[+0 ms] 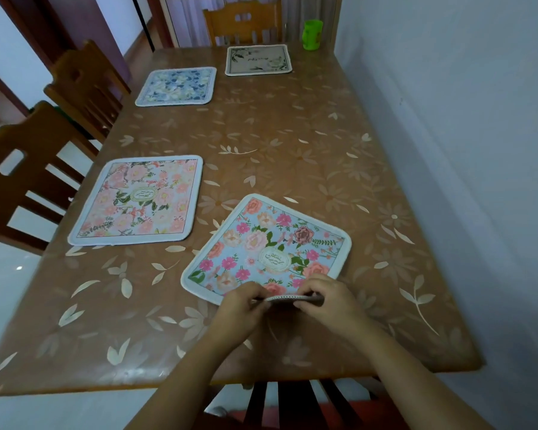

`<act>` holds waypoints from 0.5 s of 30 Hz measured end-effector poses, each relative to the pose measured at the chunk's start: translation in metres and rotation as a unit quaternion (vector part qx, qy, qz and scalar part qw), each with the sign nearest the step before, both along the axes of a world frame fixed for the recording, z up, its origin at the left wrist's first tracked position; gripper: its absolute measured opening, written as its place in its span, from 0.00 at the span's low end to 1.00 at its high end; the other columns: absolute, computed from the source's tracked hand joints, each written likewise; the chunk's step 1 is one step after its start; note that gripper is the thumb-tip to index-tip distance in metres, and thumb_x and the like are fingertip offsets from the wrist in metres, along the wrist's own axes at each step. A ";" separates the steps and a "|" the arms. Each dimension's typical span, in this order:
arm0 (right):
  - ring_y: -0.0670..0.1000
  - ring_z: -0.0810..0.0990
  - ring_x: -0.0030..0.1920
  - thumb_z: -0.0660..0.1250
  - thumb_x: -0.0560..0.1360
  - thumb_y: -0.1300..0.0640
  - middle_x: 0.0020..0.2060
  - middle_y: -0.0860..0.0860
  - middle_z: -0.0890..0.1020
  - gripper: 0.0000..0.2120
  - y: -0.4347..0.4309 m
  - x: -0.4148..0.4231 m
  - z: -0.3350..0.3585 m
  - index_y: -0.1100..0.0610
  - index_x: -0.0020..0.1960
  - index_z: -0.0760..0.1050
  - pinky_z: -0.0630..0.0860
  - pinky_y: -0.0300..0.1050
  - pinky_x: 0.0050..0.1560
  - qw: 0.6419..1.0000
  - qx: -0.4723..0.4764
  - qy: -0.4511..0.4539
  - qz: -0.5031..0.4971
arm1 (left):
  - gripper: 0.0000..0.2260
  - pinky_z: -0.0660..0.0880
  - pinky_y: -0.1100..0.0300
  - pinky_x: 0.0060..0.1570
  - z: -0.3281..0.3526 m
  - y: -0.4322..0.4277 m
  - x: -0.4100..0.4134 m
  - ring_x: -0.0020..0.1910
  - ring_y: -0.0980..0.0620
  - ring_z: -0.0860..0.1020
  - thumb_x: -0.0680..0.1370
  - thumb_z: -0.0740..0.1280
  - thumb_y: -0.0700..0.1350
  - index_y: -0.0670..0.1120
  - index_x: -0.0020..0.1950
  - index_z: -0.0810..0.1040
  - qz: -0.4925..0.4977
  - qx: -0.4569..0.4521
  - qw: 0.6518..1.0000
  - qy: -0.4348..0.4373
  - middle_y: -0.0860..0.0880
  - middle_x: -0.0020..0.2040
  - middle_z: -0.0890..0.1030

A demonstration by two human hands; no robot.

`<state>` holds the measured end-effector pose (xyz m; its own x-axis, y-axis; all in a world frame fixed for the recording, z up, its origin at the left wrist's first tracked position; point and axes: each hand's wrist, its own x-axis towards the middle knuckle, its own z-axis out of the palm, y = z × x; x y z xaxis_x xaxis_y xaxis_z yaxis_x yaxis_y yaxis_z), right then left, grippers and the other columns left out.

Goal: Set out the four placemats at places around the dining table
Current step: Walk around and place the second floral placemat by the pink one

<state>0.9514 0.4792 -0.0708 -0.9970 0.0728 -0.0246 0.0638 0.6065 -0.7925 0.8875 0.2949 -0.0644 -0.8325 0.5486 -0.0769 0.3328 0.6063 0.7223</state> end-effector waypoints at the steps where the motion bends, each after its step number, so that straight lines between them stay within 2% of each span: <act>1: 0.42 0.75 0.41 0.72 0.68 0.60 0.37 0.42 0.75 0.04 0.002 0.000 -0.002 0.54 0.40 0.78 0.71 0.31 0.40 1.000 0.005 -0.007 0.003 | 0.04 0.66 0.74 0.39 -0.001 -0.005 -0.001 0.41 0.54 0.74 0.73 0.68 0.37 0.45 0.41 0.78 0.017 -0.004 1.000 -0.017 0.54 0.38 0.75; 3: 0.45 0.75 0.41 0.72 0.69 0.61 0.37 0.43 0.74 0.03 0.002 -0.001 -0.005 0.57 0.41 0.79 0.75 0.38 0.42 1.000 0.009 -0.016 0.006 | 0.03 0.71 0.64 0.43 -0.002 -0.015 -0.002 0.42 0.52 0.75 0.73 0.68 0.38 0.45 0.41 0.78 0.036 -0.019 0.998 -0.043 0.52 0.39 0.76; 4: 0.46 0.76 0.42 0.72 0.69 0.61 0.37 0.44 0.75 0.03 0.000 -0.001 -0.005 0.58 0.41 0.79 0.75 0.38 0.43 1.000 0.013 -0.018 0.005 | 0.04 0.72 0.61 0.44 -0.002 -0.018 -0.001 0.43 0.51 0.76 0.73 0.69 0.38 0.46 0.41 0.78 0.037 -0.030 0.997 -0.053 0.51 0.40 0.77; 7: 0.42 0.73 0.41 0.72 0.69 0.58 0.38 0.45 0.75 0.03 -0.009 -0.006 -0.001 0.56 0.41 0.79 0.69 0.27 0.39 0.999 0.048 0.003 0.007 | 0.09 0.70 0.65 0.44 0.002 -0.022 0.006 0.43 0.55 0.75 0.72 0.70 0.41 0.55 0.40 0.74 0.015 -0.040 0.997 -0.067 0.55 0.41 0.76; 9: 0.41 0.70 0.39 0.72 0.69 0.58 0.35 0.42 0.72 0.03 -0.020 -0.010 0.005 0.56 0.40 0.78 0.67 0.30 0.38 0.998 0.047 0.020 0.031 | 0.12 0.67 0.73 0.41 0.007 -0.018 0.011 0.41 0.60 0.72 0.71 0.71 0.42 0.58 0.41 0.73 -0.005 -0.028 0.999 -0.042 0.58 0.40 0.74; 11: 0.42 0.71 0.39 0.71 0.69 0.59 0.35 0.43 0.72 0.03 -0.031 -0.013 0.010 0.57 0.40 0.78 0.69 0.36 0.39 0.997 0.027 0.023 0.065 | 0.06 0.66 0.74 0.37 0.011 -0.013 0.015 0.39 0.59 0.72 0.72 0.70 0.41 0.52 0.43 0.77 -0.002 -0.005 1.000 -0.012 0.55 0.41 0.77; 13: 0.48 0.74 0.40 0.71 0.70 0.60 0.37 0.47 0.73 0.03 -0.037 -0.014 0.012 0.59 0.41 0.78 0.72 0.43 0.41 0.996 0.016 0.023 0.082 | 0.02 0.66 0.68 0.36 0.015 -0.012 0.015 0.40 0.54 0.73 0.73 0.69 0.41 0.46 0.43 0.79 0.016 -0.008 1.000 0.006 0.48 0.42 0.79; 15: 0.47 0.74 0.40 0.72 0.69 0.59 0.38 0.47 0.74 0.04 -0.037 -0.014 0.012 0.58 0.42 0.78 0.72 0.41 0.41 0.996 0.003 0.020 0.082 | 0.01 0.67 0.63 0.37 0.019 -0.014 0.015 0.40 0.52 0.74 0.73 0.69 0.41 0.44 0.44 0.79 0.023 -0.016 1.000 0.010 0.46 0.42 0.80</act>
<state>0.9370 0.4421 -0.0589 -0.9957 -0.0916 0.0148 -0.0679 0.6107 -0.7889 0.9025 0.2805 -0.0454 -0.8583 0.5073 -0.0777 0.3178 0.6441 0.6958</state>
